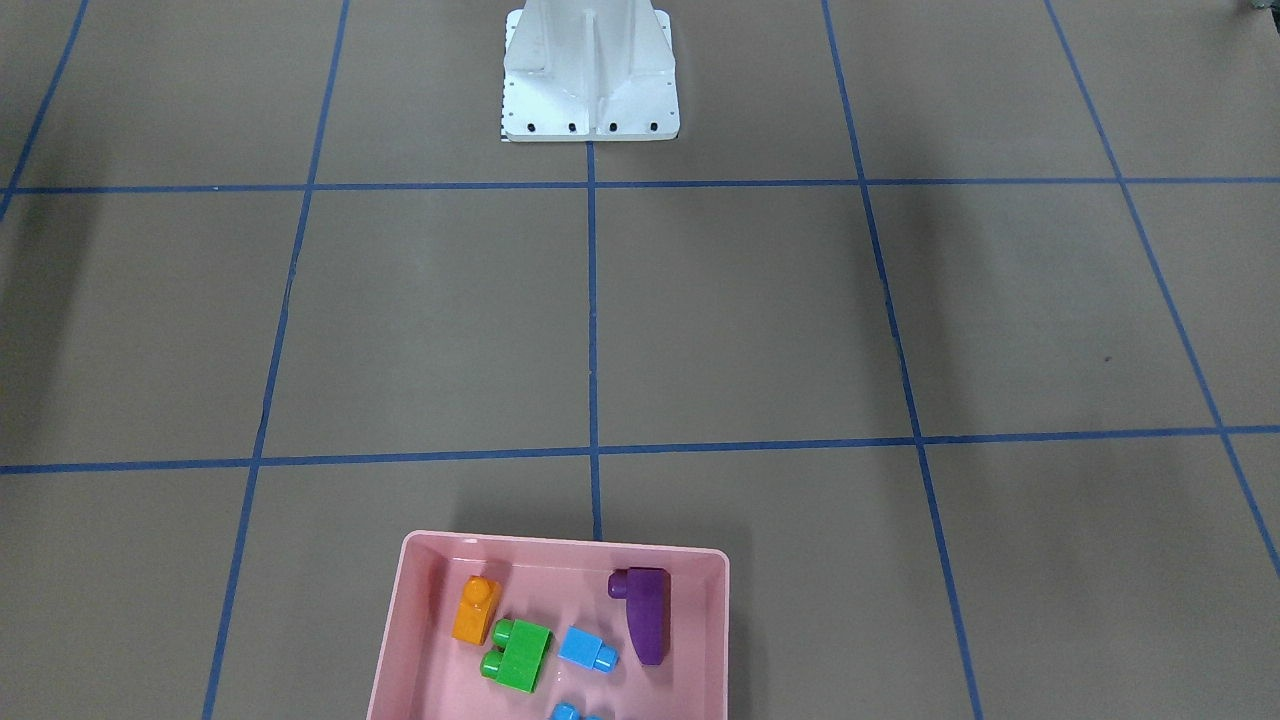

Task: Put all blocks into box

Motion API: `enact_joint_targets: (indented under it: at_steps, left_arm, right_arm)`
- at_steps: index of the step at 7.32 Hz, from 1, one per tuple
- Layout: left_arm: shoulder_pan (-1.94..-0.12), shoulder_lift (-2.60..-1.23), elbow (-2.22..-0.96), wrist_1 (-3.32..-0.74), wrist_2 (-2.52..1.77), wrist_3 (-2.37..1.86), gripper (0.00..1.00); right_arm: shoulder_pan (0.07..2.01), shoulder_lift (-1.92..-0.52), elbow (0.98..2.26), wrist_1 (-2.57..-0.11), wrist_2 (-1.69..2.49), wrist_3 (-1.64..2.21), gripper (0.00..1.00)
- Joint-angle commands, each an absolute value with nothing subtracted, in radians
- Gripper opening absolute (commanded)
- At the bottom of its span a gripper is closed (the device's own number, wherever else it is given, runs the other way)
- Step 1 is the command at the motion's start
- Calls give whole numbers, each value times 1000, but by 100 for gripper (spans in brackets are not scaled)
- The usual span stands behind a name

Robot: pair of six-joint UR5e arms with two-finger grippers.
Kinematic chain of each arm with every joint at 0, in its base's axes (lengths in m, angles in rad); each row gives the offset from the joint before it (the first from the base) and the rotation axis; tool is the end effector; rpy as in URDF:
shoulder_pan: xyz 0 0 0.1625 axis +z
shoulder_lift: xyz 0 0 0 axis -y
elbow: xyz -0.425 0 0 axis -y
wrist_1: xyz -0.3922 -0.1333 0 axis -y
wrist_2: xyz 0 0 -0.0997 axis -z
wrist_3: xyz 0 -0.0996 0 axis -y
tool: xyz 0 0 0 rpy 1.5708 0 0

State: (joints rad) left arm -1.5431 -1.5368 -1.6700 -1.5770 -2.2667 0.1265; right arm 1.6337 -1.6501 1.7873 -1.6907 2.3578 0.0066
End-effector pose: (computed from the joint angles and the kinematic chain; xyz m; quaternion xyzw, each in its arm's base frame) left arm -0.0561 -0.4836 0.6308 0.0503 0.3387 0.0845 0.9357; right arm 0.0913 -0.4509 0.6011 0.0188 -0.3830 0.0288 0.9231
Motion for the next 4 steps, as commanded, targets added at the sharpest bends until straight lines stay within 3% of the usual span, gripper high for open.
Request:
enact_joint_targets:
  at_steps: [1, 4]
  left_arm:
    - [-1543, -1549, -1663, -1577, -2266, 124, 100]
    - [-1545, -1548, -1664, -1578, -2267, 114, 100]
  right_arm:
    - [1631, -1658, 1784, -1694, 2368, 0, 100]
    - [1631, -1655, 1775, -1692, 2361, 114, 100]
